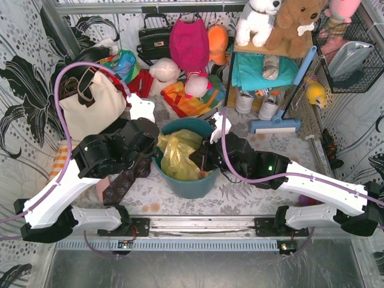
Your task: Tie the trash bag
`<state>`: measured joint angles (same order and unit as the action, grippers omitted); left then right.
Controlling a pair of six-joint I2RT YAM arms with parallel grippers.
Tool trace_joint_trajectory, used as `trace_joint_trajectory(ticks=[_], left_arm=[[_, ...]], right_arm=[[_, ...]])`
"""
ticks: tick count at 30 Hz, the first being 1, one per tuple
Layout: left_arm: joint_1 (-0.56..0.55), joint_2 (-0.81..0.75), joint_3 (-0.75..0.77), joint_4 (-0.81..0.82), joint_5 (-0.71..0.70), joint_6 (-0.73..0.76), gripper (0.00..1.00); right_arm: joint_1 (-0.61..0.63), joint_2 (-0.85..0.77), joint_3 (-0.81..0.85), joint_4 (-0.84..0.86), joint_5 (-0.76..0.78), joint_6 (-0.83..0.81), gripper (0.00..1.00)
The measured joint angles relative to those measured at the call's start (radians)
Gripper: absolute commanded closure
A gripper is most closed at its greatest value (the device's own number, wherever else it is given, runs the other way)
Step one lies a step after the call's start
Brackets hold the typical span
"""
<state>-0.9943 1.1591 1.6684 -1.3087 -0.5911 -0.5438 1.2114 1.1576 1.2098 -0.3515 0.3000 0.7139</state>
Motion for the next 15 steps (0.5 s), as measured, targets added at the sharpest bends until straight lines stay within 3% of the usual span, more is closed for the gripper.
trace_joint_trajectory(ticks=[15], left_arm=[[0.000,-0.022,0.072,0.032,-0.115,0.006,1.00]], right_arm=[[0.000,-0.089,0.014,-0.105,0.084,0.000,1.00]])
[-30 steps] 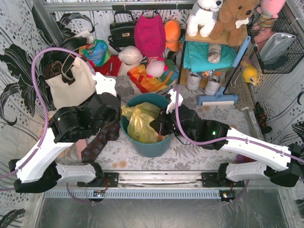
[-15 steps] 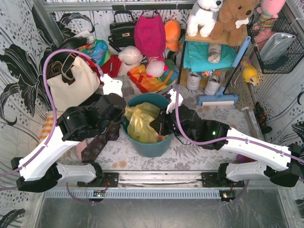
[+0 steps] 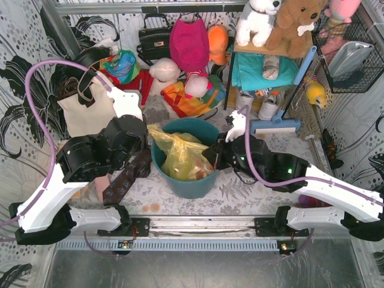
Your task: Tie the trash bag
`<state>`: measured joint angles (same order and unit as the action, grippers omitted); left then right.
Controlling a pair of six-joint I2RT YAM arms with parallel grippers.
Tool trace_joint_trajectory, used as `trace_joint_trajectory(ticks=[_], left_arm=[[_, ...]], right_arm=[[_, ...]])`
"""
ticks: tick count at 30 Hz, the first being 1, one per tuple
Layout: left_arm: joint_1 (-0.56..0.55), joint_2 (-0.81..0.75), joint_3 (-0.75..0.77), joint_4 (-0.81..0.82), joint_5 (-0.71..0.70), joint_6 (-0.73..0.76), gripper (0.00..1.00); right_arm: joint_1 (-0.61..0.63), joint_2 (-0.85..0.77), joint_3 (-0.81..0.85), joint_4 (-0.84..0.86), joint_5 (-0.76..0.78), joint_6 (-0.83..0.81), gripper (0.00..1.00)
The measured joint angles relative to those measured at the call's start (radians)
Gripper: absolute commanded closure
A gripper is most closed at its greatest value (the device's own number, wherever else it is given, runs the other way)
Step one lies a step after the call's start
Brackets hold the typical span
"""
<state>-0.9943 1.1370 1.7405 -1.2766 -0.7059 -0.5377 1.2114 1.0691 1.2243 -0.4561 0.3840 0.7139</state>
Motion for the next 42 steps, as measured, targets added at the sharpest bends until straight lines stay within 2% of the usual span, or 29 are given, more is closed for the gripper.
trace_joint_trajectory(ticks=[6,19,25,30,31,33,35,36,39,42], left_arm=[[-0.005,-0.009,0.012,0.028,-0.023,-0.001,1.00],[-0.009,-0.060,0.004,0.011,-0.117,-0.052,1.00],[-0.002,-0.103,-0.074,-0.027,-0.195,-0.096,1.00],[0.002,-0.151,-0.176,-0.024,-0.192,-0.117,1.00],[0.002,-0.158,-0.195,-0.014,-0.181,-0.116,1.00],[0.002,-0.168,-0.227,0.013,-0.151,-0.112,1.00],[0.002,-0.178,-0.248,0.052,-0.112,-0.100,1.00],[0.002,-0.179,-0.259,0.078,-0.090,-0.092,1.00],[0.002,-0.191,-0.282,0.148,-0.018,-0.064,1.00],[0.002,-0.203,-0.285,0.211,0.064,-0.036,1.00]], right_arm=[[0.000,-0.058,0.015,-0.053,0.057,0.000,1.00],[0.002,-0.079,0.050,-0.124,0.116,0.000,1.00],[0.002,-0.107,0.059,-0.198,0.163,0.000,1.00],[0.002,-0.109,0.063,-0.245,0.186,-0.005,1.00],[0.002,-0.109,0.063,-0.243,0.182,-0.013,0.98],[0.002,-0.116,0.053,-0.210,0.150,-0.046,0.67],[0.001,-0.133,0.022,-0.136,0.079,-0.096,0.50],[0.001,-0.140,0.008,-0.096,0.038,-0.125,0.45],[0.001,-0.126,0.006,-0.006,-0.050,-0.180,0.41],[0.001,-0.082,0.027,0.036,-0.071,-0.192,0.34]])
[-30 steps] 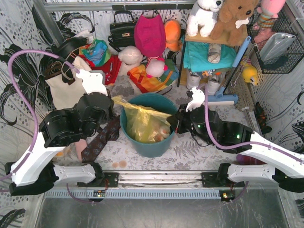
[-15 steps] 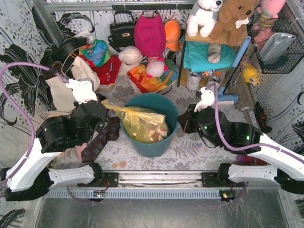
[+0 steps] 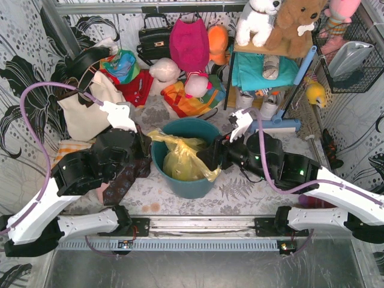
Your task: Tie the trash bag
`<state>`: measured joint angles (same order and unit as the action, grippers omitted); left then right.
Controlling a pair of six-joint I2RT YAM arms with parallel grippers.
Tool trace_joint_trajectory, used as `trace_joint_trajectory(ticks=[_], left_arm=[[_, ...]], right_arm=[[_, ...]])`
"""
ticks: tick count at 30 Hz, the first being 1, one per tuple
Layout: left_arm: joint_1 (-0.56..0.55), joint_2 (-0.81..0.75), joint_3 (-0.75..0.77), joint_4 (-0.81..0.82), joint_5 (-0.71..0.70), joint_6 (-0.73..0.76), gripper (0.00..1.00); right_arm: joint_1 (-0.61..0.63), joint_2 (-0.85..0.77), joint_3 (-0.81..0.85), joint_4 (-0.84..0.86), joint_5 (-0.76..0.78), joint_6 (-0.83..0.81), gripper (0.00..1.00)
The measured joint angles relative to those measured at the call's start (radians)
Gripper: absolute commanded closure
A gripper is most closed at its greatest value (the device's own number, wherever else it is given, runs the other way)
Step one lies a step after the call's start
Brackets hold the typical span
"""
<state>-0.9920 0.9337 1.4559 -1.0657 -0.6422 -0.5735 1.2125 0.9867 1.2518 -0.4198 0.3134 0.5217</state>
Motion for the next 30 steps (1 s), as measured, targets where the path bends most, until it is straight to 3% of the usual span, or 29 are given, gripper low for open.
trace_joint_trajectory(ticks=[5,16,18,21,23,25,30], left_arm=[[0.000,-0.033,-0.002,0.114,0.148,0.042,1.00],[0.000,-0.062,-0.002,0.266,0.362,0.086,1.00],[0.000,-0.063,-0.004,0.286,0.388,0.088,0.98],[0.000,-0.064,-0.023,0.325,0.428,0.089,0.96],[0.000,-0.064,-0.035,0.345,0.457,0.088,0.95],[0.000,-0.063,-0.043,0.361,0.480,0.088,0.86],[0.000,-0.063,-0.055,0.380,0.502,0.080,0.47]], right_arm=[[-0.009,0.029,0.003,0.005,0.000,0.024,0.29],[-0.013,0.022,0.003,0.001,-0.129,0.071,0.37],[-0.013,0.022,0.003,-0.018,-0.151,0.077,0.51],[-0.013,0.026,0.003,-0.044,-0.176,0.092,0.85],[-0.013,0.037,0.003,-0.051,-0.188,0.094,1.00],[-0.013,0.054,0.003,-0.057,-0.195,0.093,1.00],[-0.013,0.081,0.003,-0.058,-0.202,0.091,1.00]])
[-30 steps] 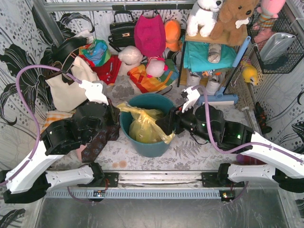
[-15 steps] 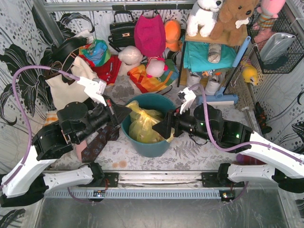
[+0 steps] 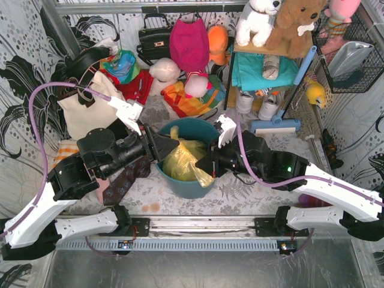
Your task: Tie the trash bag
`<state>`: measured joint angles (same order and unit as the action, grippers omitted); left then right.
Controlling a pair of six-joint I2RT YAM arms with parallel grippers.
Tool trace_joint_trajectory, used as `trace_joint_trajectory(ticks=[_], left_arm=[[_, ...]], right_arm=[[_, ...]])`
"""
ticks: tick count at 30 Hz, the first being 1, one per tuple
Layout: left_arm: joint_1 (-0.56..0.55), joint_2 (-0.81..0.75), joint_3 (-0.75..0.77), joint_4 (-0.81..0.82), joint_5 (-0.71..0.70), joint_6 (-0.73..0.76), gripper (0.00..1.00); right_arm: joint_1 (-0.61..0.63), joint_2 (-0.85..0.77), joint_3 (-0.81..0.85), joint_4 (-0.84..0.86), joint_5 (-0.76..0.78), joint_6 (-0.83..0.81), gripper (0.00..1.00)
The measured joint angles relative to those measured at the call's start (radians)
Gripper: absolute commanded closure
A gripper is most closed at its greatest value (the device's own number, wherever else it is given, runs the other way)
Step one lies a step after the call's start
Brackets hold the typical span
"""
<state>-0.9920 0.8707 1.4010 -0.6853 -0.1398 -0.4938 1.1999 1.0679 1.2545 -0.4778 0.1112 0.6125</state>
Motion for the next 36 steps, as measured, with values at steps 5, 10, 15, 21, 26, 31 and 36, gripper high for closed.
trace_joint_trajectory(ticks=[5,10,15,21,26,31,36], left_arm=[[0.000,0.009,0.008,-0.030,-0.060,0.005,0.39],[0.000,0.040,0.020,-0.065,-0.106,0.022,0.39],[0.000,0.080,0.026,-0.082,-0.141,0.035,0.40],[0.000,0.088,0.058,-0.099,-0.245,0.051,0.38],[0.000,0.071,0.093,-0.117,-0.344,0.088,0.35],[0.000,0.101,0.123,-0.122,-0.357,0.114,0.39],[0.000,0.151,0.122,-0.135,-0.310,0.127,0.45]], right_arm=[[0.000,0.000,0.000,0.006,0.000,0.000,1.00],[0.000,0.001,0.000,0.011,-0.004,0.000,1.00],[0.000,0.005,0.000,0.011,-0.007,0.000,1.00],[0.000,0.008,0.000,0.006,-0.007,-0.001,0.69],[0.000,0.012,0.000,-0.016,-0.015,-0.003,0.60],[0.000,0.030,0.002,-0.035,-0.034,-0.003,0.64],[0.000,0.043,0.002,-0.039,-0.048,-0.003,0.66]])
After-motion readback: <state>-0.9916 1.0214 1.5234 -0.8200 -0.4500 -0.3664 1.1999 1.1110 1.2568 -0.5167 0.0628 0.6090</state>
